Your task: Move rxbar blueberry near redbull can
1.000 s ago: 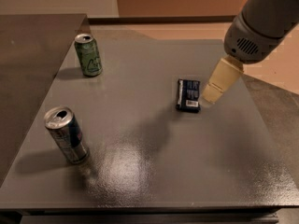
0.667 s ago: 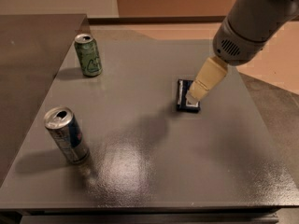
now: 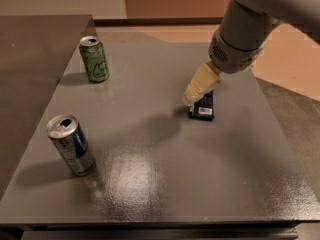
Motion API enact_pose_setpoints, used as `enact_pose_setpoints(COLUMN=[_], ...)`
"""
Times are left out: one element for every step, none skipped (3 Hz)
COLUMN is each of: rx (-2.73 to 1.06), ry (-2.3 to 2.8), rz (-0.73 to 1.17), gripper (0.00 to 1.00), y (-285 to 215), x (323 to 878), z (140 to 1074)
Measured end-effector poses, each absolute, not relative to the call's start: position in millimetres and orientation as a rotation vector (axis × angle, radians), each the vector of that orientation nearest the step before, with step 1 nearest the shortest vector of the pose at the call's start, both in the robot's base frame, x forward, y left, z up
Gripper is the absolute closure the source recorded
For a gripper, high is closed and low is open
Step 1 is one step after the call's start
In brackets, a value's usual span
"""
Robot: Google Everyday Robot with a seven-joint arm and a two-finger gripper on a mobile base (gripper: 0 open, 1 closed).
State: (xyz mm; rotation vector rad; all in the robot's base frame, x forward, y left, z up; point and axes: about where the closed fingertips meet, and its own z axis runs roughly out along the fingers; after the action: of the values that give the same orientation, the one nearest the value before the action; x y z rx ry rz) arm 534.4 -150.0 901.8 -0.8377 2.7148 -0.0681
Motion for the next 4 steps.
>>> enact_pose_setpoints(rx=[-0.756, -0.706, -0.685, -0.677], ry=[2.775, 2.826, 2.864, 2.891], rz=[-0.076, -0.081, -0.075, -0.068], gripper=[0.0, 0.0, 0.0, 0.0], y=[-146, -144, -140, -137], x=[545, 552, 555, 555], z=[887, 872, 859, 847])
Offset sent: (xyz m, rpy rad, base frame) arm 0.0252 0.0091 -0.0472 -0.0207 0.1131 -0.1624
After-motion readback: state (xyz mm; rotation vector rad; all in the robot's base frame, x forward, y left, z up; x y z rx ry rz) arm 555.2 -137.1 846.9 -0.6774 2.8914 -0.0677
